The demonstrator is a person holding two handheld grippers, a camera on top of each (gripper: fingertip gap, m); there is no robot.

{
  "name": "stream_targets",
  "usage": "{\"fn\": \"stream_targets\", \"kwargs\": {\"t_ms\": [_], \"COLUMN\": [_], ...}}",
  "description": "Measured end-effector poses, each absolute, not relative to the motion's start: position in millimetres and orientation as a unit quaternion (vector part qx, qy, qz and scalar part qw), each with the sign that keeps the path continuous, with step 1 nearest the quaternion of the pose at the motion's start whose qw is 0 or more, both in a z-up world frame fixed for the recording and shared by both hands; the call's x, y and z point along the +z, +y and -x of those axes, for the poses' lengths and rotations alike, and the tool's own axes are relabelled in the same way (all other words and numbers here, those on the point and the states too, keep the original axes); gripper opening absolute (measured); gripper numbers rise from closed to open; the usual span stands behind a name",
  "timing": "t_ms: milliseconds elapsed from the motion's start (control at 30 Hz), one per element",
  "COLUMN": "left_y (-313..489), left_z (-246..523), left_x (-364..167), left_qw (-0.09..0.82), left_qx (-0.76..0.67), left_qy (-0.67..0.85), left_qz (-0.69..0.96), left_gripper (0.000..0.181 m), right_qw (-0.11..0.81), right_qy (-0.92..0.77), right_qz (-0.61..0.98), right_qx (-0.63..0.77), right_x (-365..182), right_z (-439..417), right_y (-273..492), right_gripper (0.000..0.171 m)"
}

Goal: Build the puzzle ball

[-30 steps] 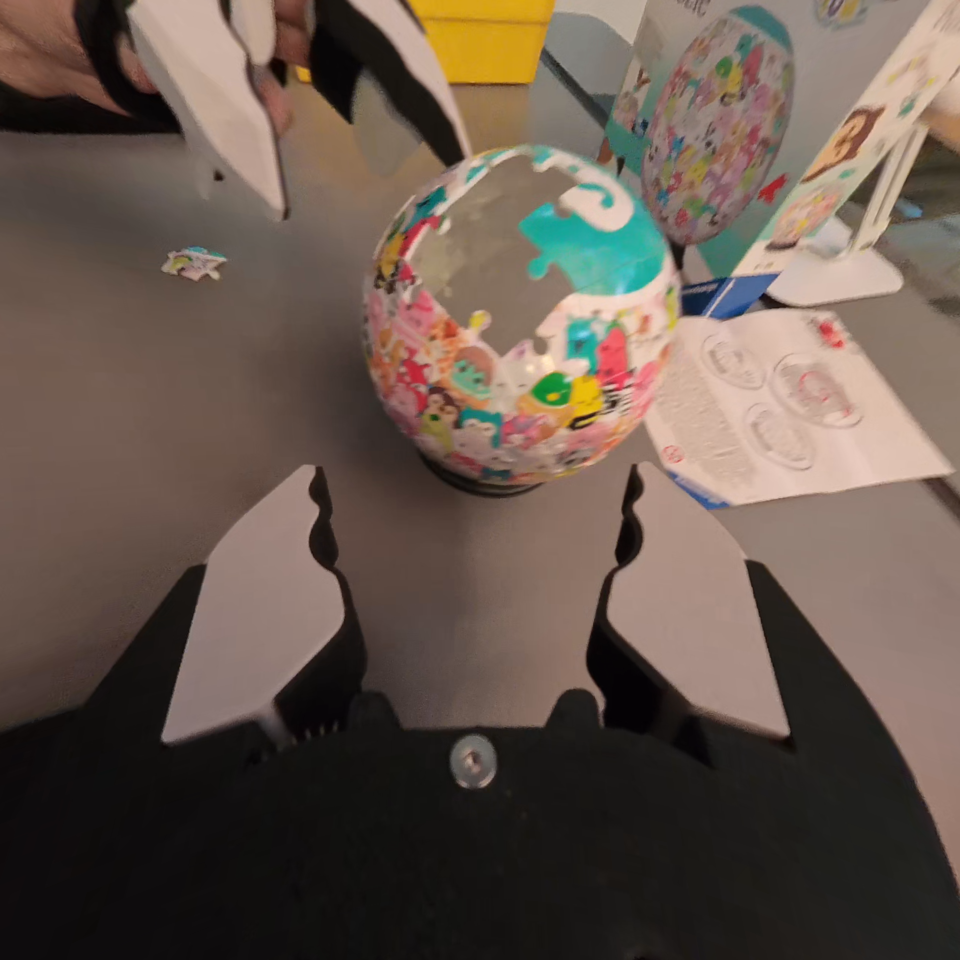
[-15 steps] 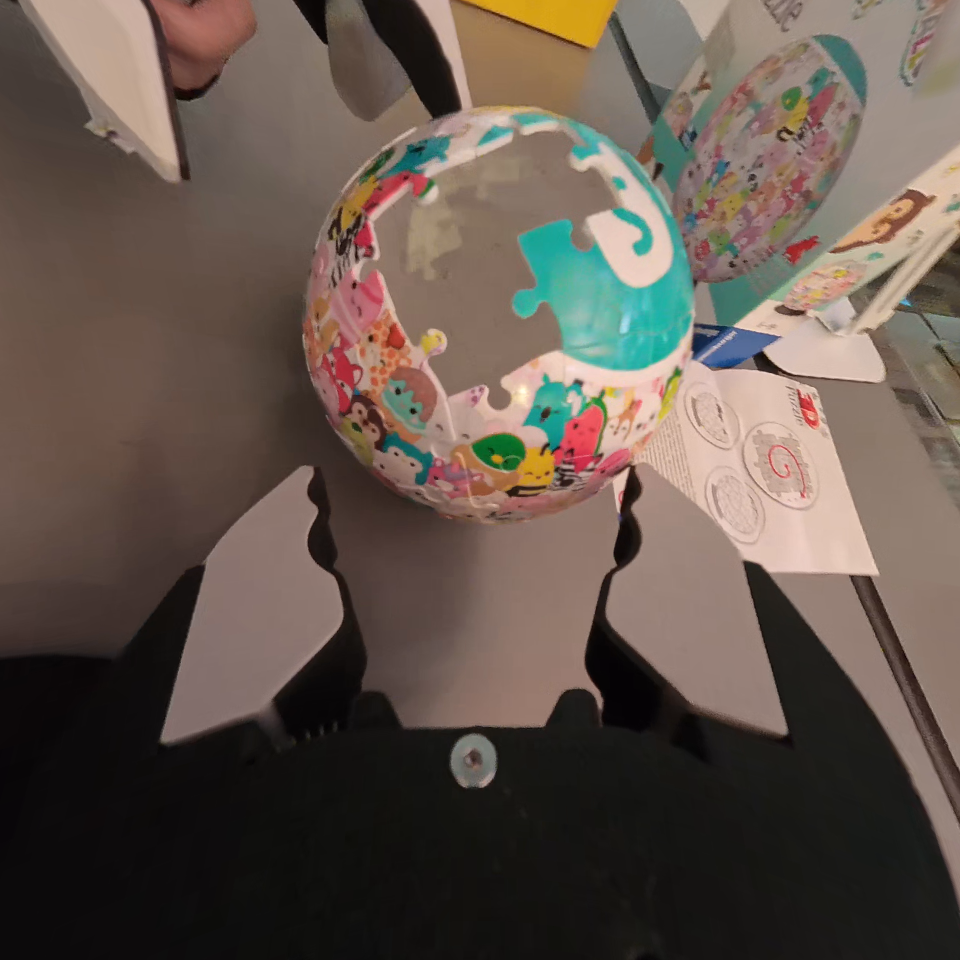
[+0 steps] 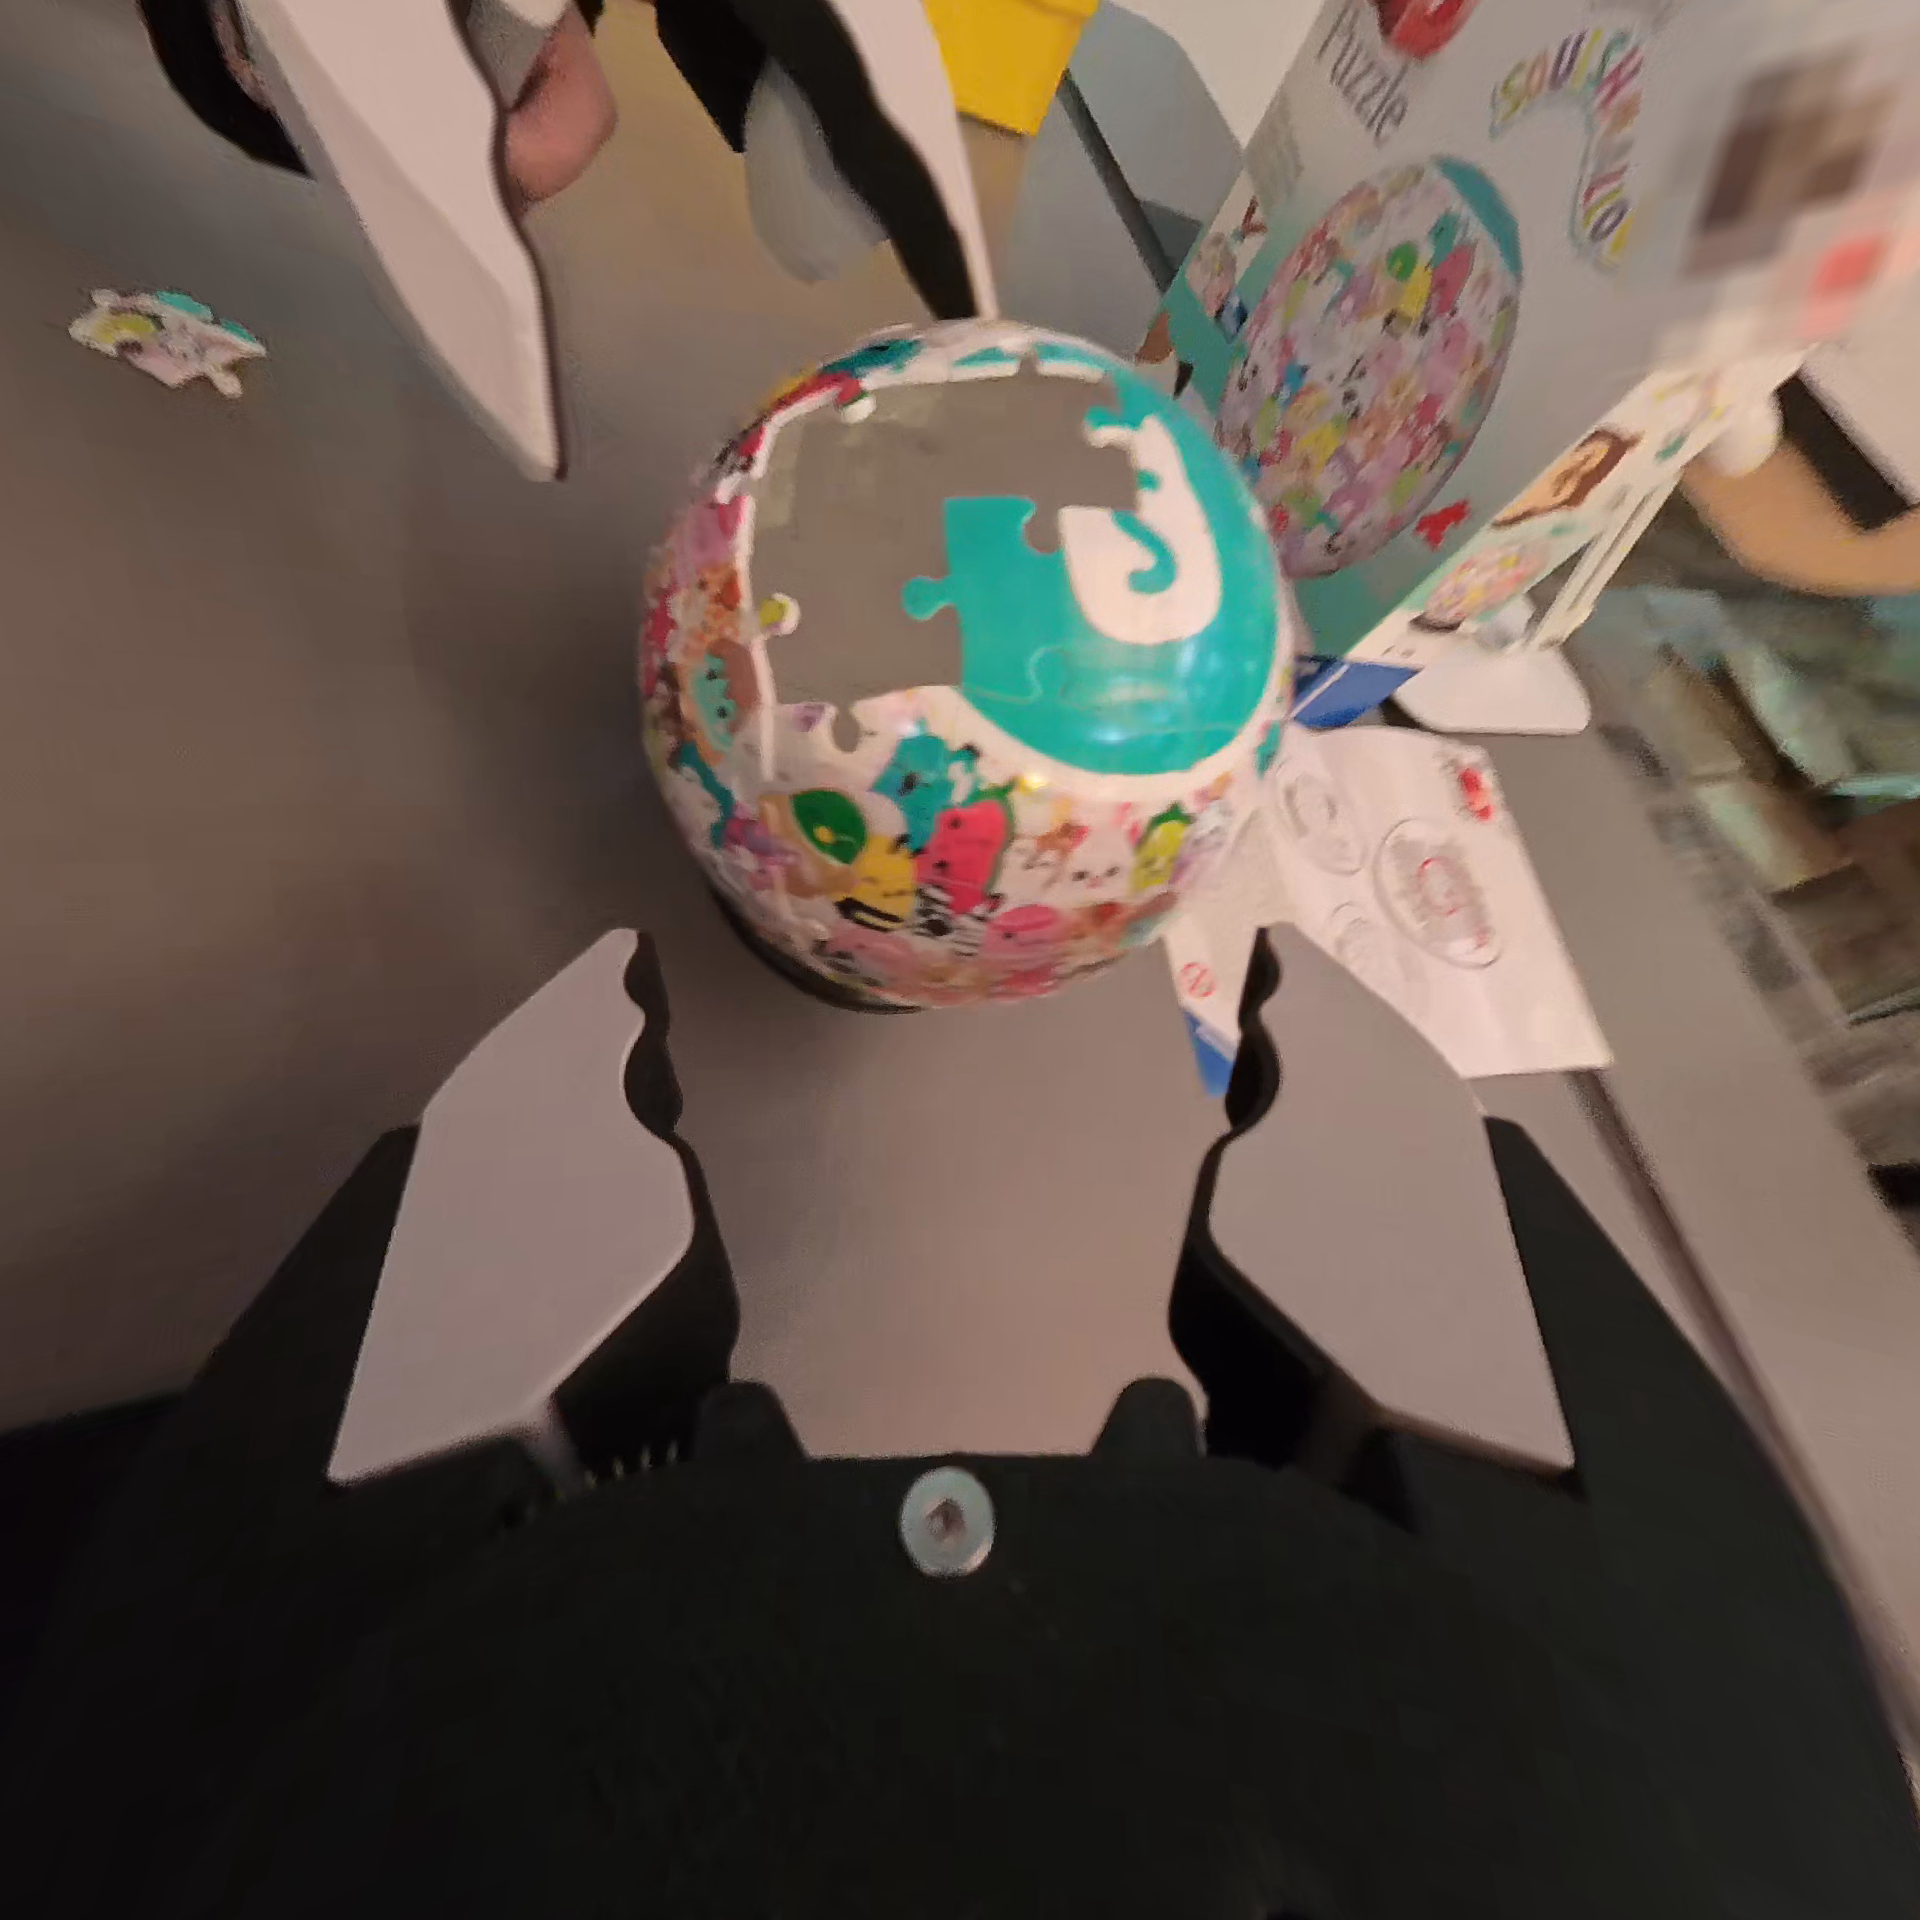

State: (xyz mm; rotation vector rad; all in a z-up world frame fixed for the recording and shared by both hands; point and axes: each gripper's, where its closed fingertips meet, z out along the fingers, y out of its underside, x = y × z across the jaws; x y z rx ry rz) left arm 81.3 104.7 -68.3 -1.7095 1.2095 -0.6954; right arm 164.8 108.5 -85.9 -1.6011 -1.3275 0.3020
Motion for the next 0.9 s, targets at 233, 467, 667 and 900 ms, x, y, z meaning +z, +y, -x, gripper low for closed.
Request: {"fn": "stream_targets", "kwargs": {"t_ms": [233,467,667,900], "left_y": [106.6,114.7,120.2,119.2], "left_z": [-85.7,-84.7,-84.9,-63.5], "left_x": [-80.7,-70.8,-67.8,-62.8], "left_qw": [0.465,0.446,0.425,0.436], "left_qx": [-0.241,-0.277,-0.309,-0.296], "left_qy": [0.501,0.532,0.566,0.565], "left_qz": [0.689,0.665,0.636,0.635], "left_gripper": [0.089,0.083,0.082,0.085], "right_qw": [0.47,0.488,0.491,0.511], "right_qy": [-0.606,-0.558,-0.475,-0.391], "right_qz": [0.621,0.655,0.72,0.752], "right_qx": [0.162,0.146,0.125,0.142], "right_x": [-87.6,-90.6,-92.9,-87.2], "right_z": [-157.3,-151.0,-148.4,-141.8], "right_y": [127.1,119.3,114.9,111.7], "right_gripper": [0.104,0.098,0.1,0.1]}}
